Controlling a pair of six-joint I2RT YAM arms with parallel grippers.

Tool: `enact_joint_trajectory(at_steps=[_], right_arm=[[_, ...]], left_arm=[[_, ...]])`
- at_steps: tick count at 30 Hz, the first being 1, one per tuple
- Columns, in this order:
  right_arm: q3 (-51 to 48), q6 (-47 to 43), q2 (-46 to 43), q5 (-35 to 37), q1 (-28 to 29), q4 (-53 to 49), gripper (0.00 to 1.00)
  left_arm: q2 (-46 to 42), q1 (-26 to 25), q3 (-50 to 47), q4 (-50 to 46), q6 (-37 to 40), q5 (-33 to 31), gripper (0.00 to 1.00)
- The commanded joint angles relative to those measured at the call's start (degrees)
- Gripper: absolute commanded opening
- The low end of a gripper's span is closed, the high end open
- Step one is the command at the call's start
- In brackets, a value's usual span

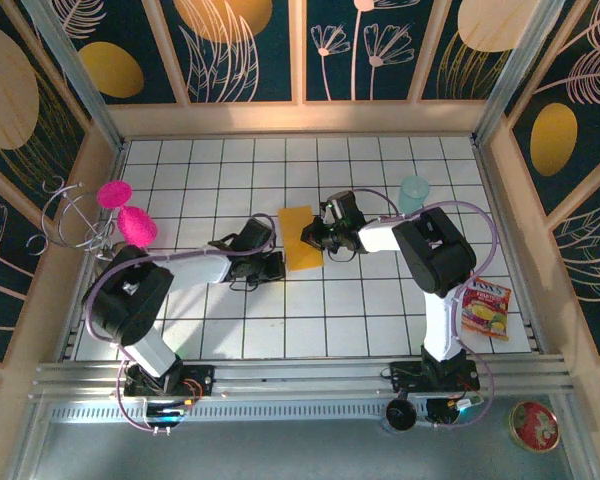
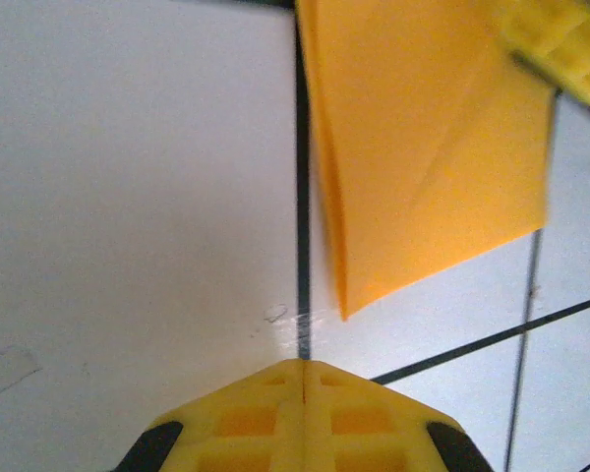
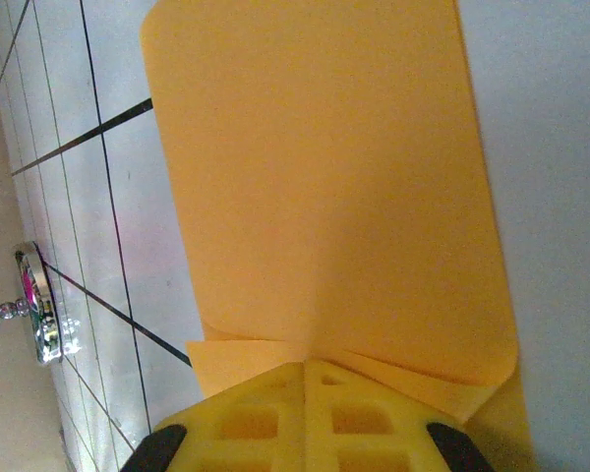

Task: Fold a paper plane with a square sheet of paper (pick it up from the middle)
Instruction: Fold the triangle a second time at the center of the table.

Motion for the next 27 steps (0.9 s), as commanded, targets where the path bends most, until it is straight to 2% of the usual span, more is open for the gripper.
enact_joint_trajectory(at_steps=[1,3,8,13,19,27], right_arm=[[-3.2,-0.9,4.6,4.8,0.2,-7.3,0.00],[-3.1,-0.8,4.5,4.9,0.2,-7.3,0.00],[-3.1,-0.6,4.4,4.9,0.2,-6.7,0.00],[-3.3,-0.6,3.8,4.7,0.2,-6.3,0.00],[-2.8,-1.1,3.5,3.3,0.2,-5.5,0.00],[1.7,-9.0,-2.5,2.1,0.2,-6.5,0.00]], left_arm=[[-5.4,-0.4,-0.4,7.2,-2.6,-3.8,0.00],[-4.0,-0.4,0.8,10.0,-3.1,-2.6,0.00],[6.0,-0.4,7.4,9.6,-3.5,1.9,0.00],[11.4,-0.5,9.9,7.1,-3.1,1.2,0.00],[12.4,-0.4,7.6,4.8,-3.4,-0.8,0.00],[11.0,-0.4,-0.7,6.6,-6.6,-1.4,0.00]])
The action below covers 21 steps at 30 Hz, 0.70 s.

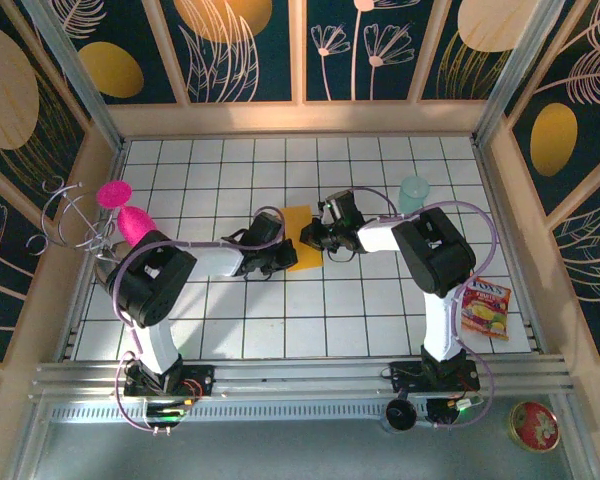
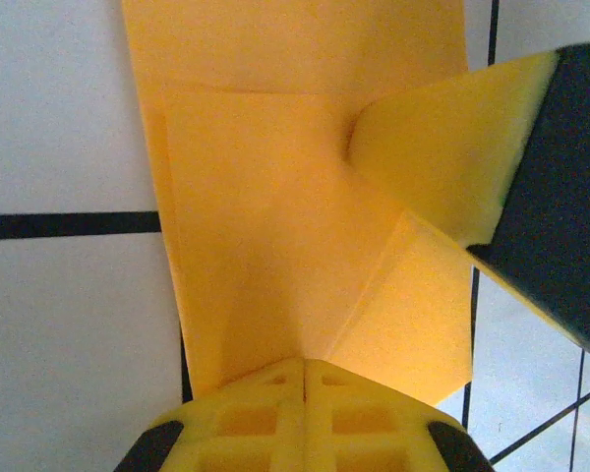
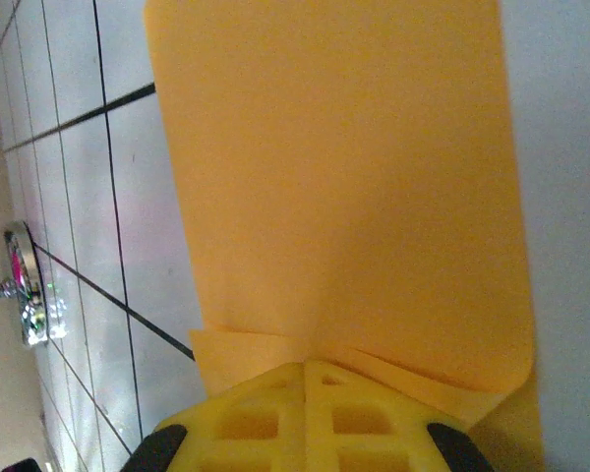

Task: Fold a paper plane with a square sheet of paper (pick it up from the middle)
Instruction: Fold the triangle a second time at the center of the table.

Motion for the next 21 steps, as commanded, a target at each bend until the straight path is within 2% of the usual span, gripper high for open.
enact_joint_trajectory(at_steps=[1,12,15,21], right_arm=[[1.2,-5.3,-2.9,1.8,0.0,-5.2,0.00],[-0.6,-3.7,-0.5,0.6,1.2,-3.5,0.00],[0.0,-3.4,0.7,0.8,0.0,-3.7,0.00],[4.8,-4.2,4.4,3.4,-8.1,-8.3,0.00]], left_arm=[[0.6,-0.4,-4.5,-6.1,-2.0,-0.8,0.00],[0.8,-0.4,-4.0,-6.1,-1.2,0.0,0.00],[0.6,-0.4,-4.2,-6.7,-0.9,-0.3,0.00],[0.4,-0.4,-5.9,-6.3,-1.3,0.1,0.00]])
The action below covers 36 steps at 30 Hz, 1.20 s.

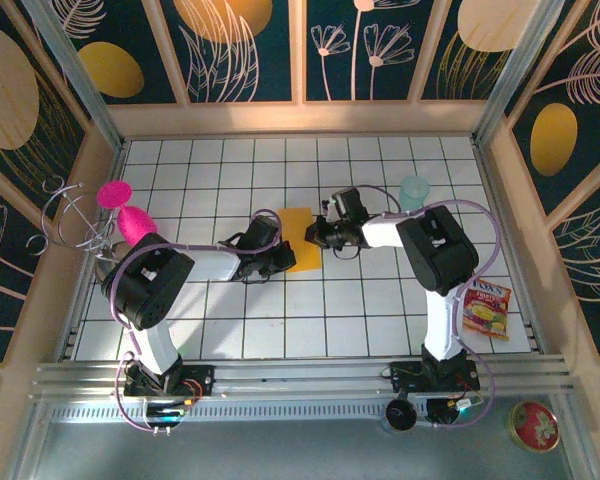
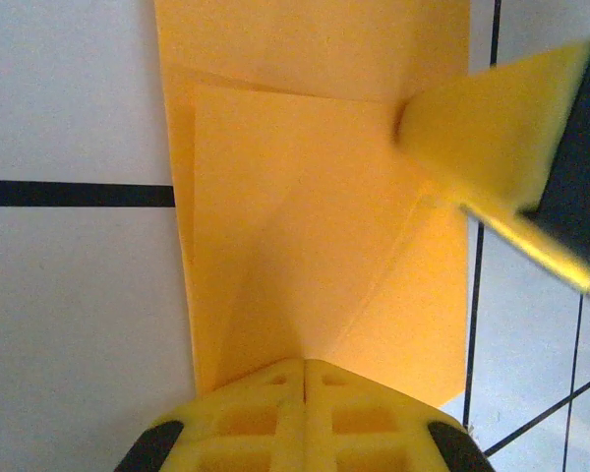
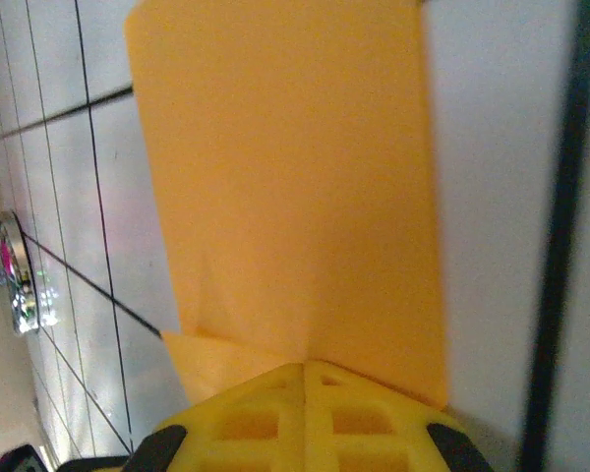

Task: Fold a paper plane with a square sheet of paper (pick it up from the middle)
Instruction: Fold the triangle a second time at the center of the table, then pick up the paper from the center of the table.

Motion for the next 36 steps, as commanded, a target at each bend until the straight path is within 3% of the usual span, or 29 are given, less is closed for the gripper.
enact_joint_trajectory(at_steps=[1,7,15,17,21,26,36], right_arm=[[3.8,-1.5,4.3,7.1,-5.5,-5.0,0.00],[6.5,-2.2,2.8,8.7,-6.8,-7.4,0.00],[-0.9,-0.2,-8.1,4.7,-4.4,-1.1,0.00],[-3.5,1.3,-10.0,3.7,-3.6,0.0,0.04],[-9.0,6.9,-12.1,1.6,-2.5,3.7,0.15],[-12.9,13.4,-12.7,1.0,0.5,6.8,0.26],[-10.9,16.1,-10.0,1.6,1.9,7.0,0.29]], left_arm=[[1.5,-0.4,-3.5,-9.1,-0.4,0.1,0.00],[0.9,-0.4,-3.1,-8.6,0.0,1.1,0.00],[-4.2,-0.4,4.0,-5.7,0.7,1.4,0.03],[-4.6,-0.2,5.4,-4.7,0.6,-0.5,0.13],[-3.7,0.7,6.1,-2.2,-0.1,-1.6,0.21],[0.1,2.7,5.1,2.8,-1.4,1.5,0.21],[3.8,5.4,4.2,3.5,-1.5,0.6,0.20]])
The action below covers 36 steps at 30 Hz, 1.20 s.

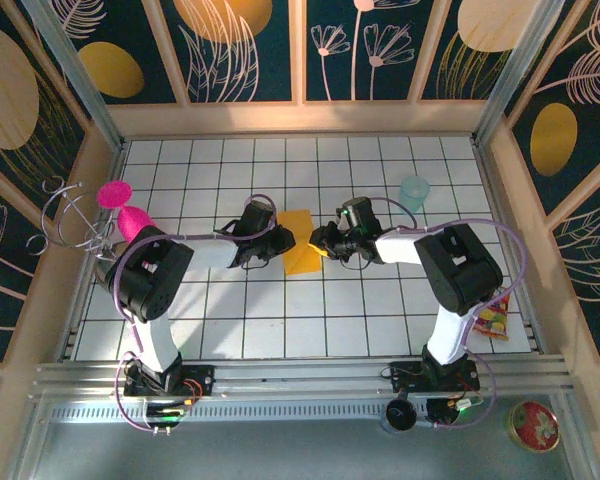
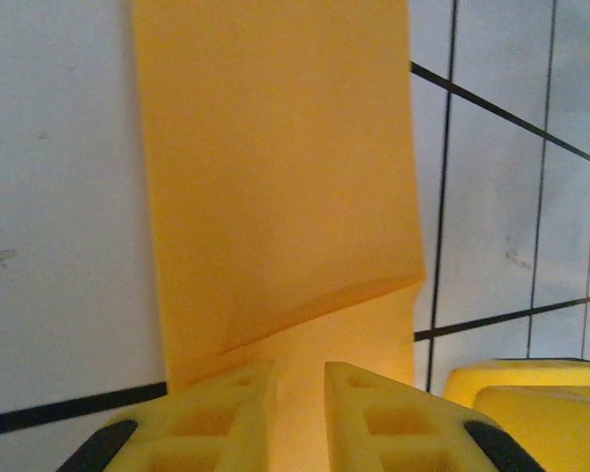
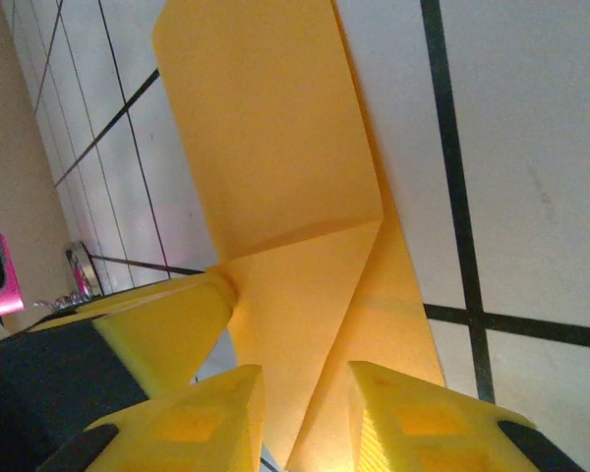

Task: Fold a paper plane with a square sheet of paper (pick it up from the middle)
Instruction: Pick up the paper from the center of the table.

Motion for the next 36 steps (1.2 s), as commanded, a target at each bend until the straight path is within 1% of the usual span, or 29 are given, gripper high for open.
enact_joint_trajectory(at_steps=[1,6,13,20,28,33,36], right_arm=[[2.1,1.6,1.8,0.6,0.4,0.1,0.29],[3.3,1.5,3.2,2.0,0.4,-1.8,0.31],[4.1,1.5,4.5,1.8,0.8,-2.2,0.31],[5.1,1.2,5.4,1.5,1.1,-1.3,0.26],[6.4,1.1,7.1,1.5,1.3,-1.3,0.24],[7.0,1.1,8.0,0.0,1.3,0.2,0.22],[6.5,1.8,8.0,-1.4,2.5,2.7,0.20]], left_arm=[[1.3,0.7,-1.2,1.6,-1.1,-0.3,0.20],[2.3,0.7,-2.8,2.0,-2.3,-0.4,0.19],[2.6,0.7,-4.2,2.0,-2.9,-0.9,0.19],[2.3,0.7,-4.6,2.3,-3.0,-1.0,0.18],[1.9,0.7,-4.8,2.4,-3.0,-0.9,0.17],[1.9,0.7,-4.8,2.6,-3.0,-0.5,0.18],[1.9,0.7,-4.9,2.8,-3.1,-0.4,0.17]])
